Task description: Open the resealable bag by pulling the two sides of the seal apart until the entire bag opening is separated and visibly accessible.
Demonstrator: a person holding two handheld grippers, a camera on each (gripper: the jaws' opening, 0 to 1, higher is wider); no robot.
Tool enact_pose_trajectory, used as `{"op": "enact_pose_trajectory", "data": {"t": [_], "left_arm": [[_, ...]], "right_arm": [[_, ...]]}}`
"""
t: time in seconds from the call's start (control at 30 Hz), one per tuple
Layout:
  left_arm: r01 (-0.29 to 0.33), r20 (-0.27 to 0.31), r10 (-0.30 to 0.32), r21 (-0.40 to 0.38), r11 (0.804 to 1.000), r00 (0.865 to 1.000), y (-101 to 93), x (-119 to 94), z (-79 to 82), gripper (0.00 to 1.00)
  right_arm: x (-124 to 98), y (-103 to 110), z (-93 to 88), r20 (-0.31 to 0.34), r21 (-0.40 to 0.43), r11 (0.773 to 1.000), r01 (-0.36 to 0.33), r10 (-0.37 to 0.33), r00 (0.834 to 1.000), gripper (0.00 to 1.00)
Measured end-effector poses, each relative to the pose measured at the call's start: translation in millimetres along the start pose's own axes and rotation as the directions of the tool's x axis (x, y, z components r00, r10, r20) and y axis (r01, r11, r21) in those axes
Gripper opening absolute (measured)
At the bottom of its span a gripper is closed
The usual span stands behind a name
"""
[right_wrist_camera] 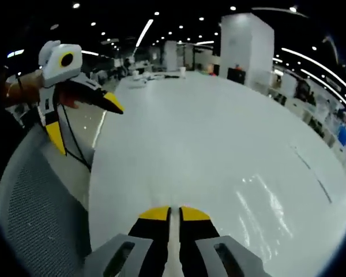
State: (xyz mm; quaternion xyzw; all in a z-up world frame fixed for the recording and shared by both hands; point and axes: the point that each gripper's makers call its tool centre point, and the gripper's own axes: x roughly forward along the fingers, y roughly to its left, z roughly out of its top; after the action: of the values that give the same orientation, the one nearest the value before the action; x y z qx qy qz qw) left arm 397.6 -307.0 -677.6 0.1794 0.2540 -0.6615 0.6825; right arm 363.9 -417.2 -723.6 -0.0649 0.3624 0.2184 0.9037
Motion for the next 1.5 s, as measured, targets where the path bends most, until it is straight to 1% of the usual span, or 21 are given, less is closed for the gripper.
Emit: {"op": "enact_pose_trajectory", "data": {"t": [0.1,0.13,0.23,0.3,0.43,0.5,0.6,0.73,0.83,0.9,1.07,1.1,1.13,1.17,1.2,1.23,1.3,1.37,1.43,1.47,1.5], "left_arm": [[0.025,-0.017,-0.025,0.013,1.0,1.0,-5.9,2.6,-2.9,0.67],[0.036,-0.021,-0.036,0.019,0.999,0.999,-9.2,3.7,-3.4,0.65],[0.073,-0.024,-0.072,0.04,0.997,0.997,-19.5,5.8,-3.6,0.62],[0.102,-0.042,-0.1,0.063,0.993,0.994,-27.5,8.3,-6.0,0.62],[0.125,-0.057,-0.12,0.099,0.987,0.991,-36.0,11.0,-7.4,0.58],[0.133,-0.068,-0.126,0.118,0.984,0.99,-39.8,13.3,-7.8,0.57],[0.123,-0.086,-0.111,0.149,0.981,0.99,-38.0,17.4,-9.1,0.59],[0.123,-0.087,-0.109,0.174,0.977,0.99,-35.8,20.8,-5.6,0.57],[0.126,-0.098,-0.107,0.208,0.97,0.989,-33.6,24.1,-4.0,0.55],[0.13,-0.099,-0.109,0.235,0.963,0.989,-33.4,25.0,-2.9,0.52],[0.161,-0.094,-0.14,0.27,0.949,0.986,-41.4,27.0,0.4,0.38],[0.181,-0.106,-0.156,0.293,0.939,0.982,-46.2,27.6,-0.9,0.33],[0.194,-0.135,-0.157,0.34,0.92,0.978,-47.5,27.6,-4.4,0.28],[0.198,-0.167,-0.14,0.401,0.894,0.976,-48.4,28.6,-8.4,0.25],[0.201,-0.183,-0.134,0.43,0.88,0.974,-49.7,29.7,-10.3,0.24],[0.207,-0.191,-0.134,0.448,0.87,0.973,-51.7,30.6,-11.3,0.24],[0.227,-0.19,-0.156,0.453,0.862,0.969,-59.4,32.8,-11.0,0.22],[0.25,-0.199,-0.174,0.473,0.845,0.964,-64.8,33.9,-11.0,0.16],[0.266,-0.218,-0.177,0.504,0.822,0.96,-68.1,34.7,-11.6,0.1],[0.271,-0.225,-0.175,0.529,0.804,0.958,-69.4,35.6,-11.1,0.08],[0.277,-0.23,-0.176,0.544,0.792,0.957,-70.3,36.0,-10.9,0.07]], "right_arm": [[-2.7,9.9,1.1,-0.004,-0.005,1.0,-0.026,0.026,1.0,0.01],[-4.1,14.5,-0.3,-0.018,0.008,0.999,-0.04,0.04,0.999,0.01],[-8.0,23.5,1.6,-0.016,0.014,0.998,-0.058,0.059,0.998,0.01],[-11.1,32.4,4.7,-0.007,0.029,0.997,-0.077,0.077,0.997,0.01],[-14.0,47.9,7.1,-0.005,0.017,0.993,-0.118,0.118,0.993,0.01],[-14.9,59.4,6.7,-0.009,0.004,0.989,-0.151,0.151,0.989,0.01],[-15.0,71.5,6.0,-0.012,0.013,0.983,-0.185,0.185,0.983,0.01],[-16.1,83.8,5.0,-0.025,-0.009,0.977,-0.215,0.215,0.976,0.01],[-18.9,91.6,9.2,-0.005,0.001,0.973,-0.229,0.229,0.973,0.01],[-20.8,96.0,11.1,-0.001,-0.003,0.973,-0.233,0.233,0.973,0.01],[-25.2,105.1,16.0,0.012,-0.005,0.969,-0.248,0.248,0.969,0.01],[-25.7,106.4,17.6,0.021,-0.004,0.968,-0.249,0.249,0.968,0.01],[-25.9,107.4,18.7,0.026,0.0,0.968,-0.252,0.252,0.967,0.01],[-26.3,109.4,19.7,0.031,0.002,0.966,-0.258,0.258,0.966,0.01],[-26.3,110.2,19.9,0.032,0.001,0.966,-0.259,0.259,0.965,0.01],[-26.3,110.9,20.0,0.03,0.0,0.966,-0.26,0.26,0.965,0.01],[-26.1,112.2,20.0,0.028,-0.003,0.965,-0.262,0.262,0.965,0.01],[-25.8,112.6,20.3,0.028,-0.002,0.965,-0.261,0.261,0.965,0.01],[-25.5,113.2,21.0,0.03,-0.002,0.966,-0.259,0.258,0.966,0.01],[-25.2,114.0,21.3,0.03,-0.003,0.966,-0.259,0.259,0.965,0.01],[-25.3,114.9,21.7,0.03,-0.005,0.965,-0.26,0.26,0.965,0.01]]}}
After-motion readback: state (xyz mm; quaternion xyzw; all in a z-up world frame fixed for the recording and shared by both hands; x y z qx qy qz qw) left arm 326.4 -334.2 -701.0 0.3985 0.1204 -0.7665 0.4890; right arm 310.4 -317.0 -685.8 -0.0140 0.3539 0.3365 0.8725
